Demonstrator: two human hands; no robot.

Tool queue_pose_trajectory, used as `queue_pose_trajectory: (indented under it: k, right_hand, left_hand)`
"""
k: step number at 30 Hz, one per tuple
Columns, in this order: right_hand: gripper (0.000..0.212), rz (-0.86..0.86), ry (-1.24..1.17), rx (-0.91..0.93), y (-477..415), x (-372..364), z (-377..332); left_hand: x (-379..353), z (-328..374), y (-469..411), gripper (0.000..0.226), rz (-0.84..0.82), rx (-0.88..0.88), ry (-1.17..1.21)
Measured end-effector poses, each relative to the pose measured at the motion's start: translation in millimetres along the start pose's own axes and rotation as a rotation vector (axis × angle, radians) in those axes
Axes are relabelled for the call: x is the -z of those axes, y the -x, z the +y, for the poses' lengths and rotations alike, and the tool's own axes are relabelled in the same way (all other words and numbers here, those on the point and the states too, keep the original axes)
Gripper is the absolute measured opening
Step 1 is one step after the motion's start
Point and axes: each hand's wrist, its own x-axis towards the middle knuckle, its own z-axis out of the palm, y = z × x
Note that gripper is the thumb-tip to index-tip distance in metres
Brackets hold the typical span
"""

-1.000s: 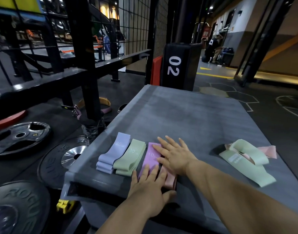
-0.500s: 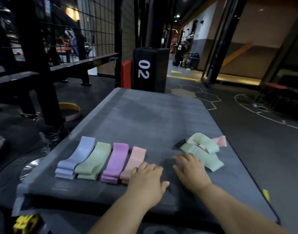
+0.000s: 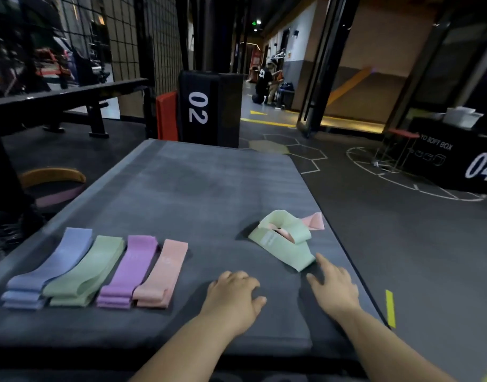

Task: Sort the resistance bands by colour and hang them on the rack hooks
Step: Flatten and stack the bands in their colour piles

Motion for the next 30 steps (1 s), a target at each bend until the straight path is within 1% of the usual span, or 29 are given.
queue_pose_trajectory:
  k: [3, 7, 10, 12, 14, 16, 18, 19, 21, 23, 24, 25, 27, 30]
  right_hand:
    - [0.050, 0.005, 0.004, 0.060, -5, -3, 0]
    - [0.024, 0.042, -0.044, 0.139, -9, -3, 0]
    - [0.019, 0.031, -0.141, 0.257, -8, -2, -5]
    - [0.011, 0.028, -0.217, 0.356, -3, 0, -12]
    - [0.006, -0.004, -0.229, 0.435, 9, 5, -20]
    - [0.009, -0.073, -0.203, 0.519, 24, 10, -26]
    - [0.015, -0.197, -0.220, 0.560, 36, 17, -28]
    - [0.015, -0.251, -0.239, 0.581, 41, 19, -29]
    - [0.006, -0.344, -0.253, 0.590, 48, 22, -29]
    - [0.026, -0.419, -0.267, 0.612, 57, 26, -31]
    - [0.032, -0.466, -0.287, 0.617, 59, 29, -30]
    - [0.032, -0.521, -0.324, 0.617, 62, 33, -30]
    - [0.022, -0.619, -0.417, 0.608, 65, 41, -29]
    - [0.011, -0.698, -0.496, 0.582, 63, 47, -23]
  left_hand:
    - [-1, -3, -4, 0.039, 0.013, 0.007, 0.034]
    - [-3, -7, -6, 0.040, 0.021, 0.003, 0.057]
    - [-2, -9, -6, 0.039, 0.043, 0.011, 0.120]
    - [-2, -11, -5, 0.039, 0.054, 0.030, 0.176]
    - [-2, -13, -4, 0.042, 0.067, 0.050, 0.229]
    - [0, -15, -3, 0.046, 0.083, 0.063, 0.264]
    - [2, -15, -1, 0.051, 0.095, 0.078, 0.286]
    - [3, -15, 0, 0.053, 0.100, 0.086, 0.292]
    - [4, -14, 1, 0.056, 0.107, 0.089, 0.298]
    - [5, -13, 2, 0.059, 0.105, 0.080, 0.310]
    - [5, -12, 3, 0.059, 0.102, 0.076, 0.310]
    - [5, -11, 3, 0.060, 0.097, 0.072, 0.303]
    - [3, -9, 3, 0.061, 0.078, 0.052, 0.268]
    - [-1, -6, 2, 0.060, 0.048, -0.026, 0.149]
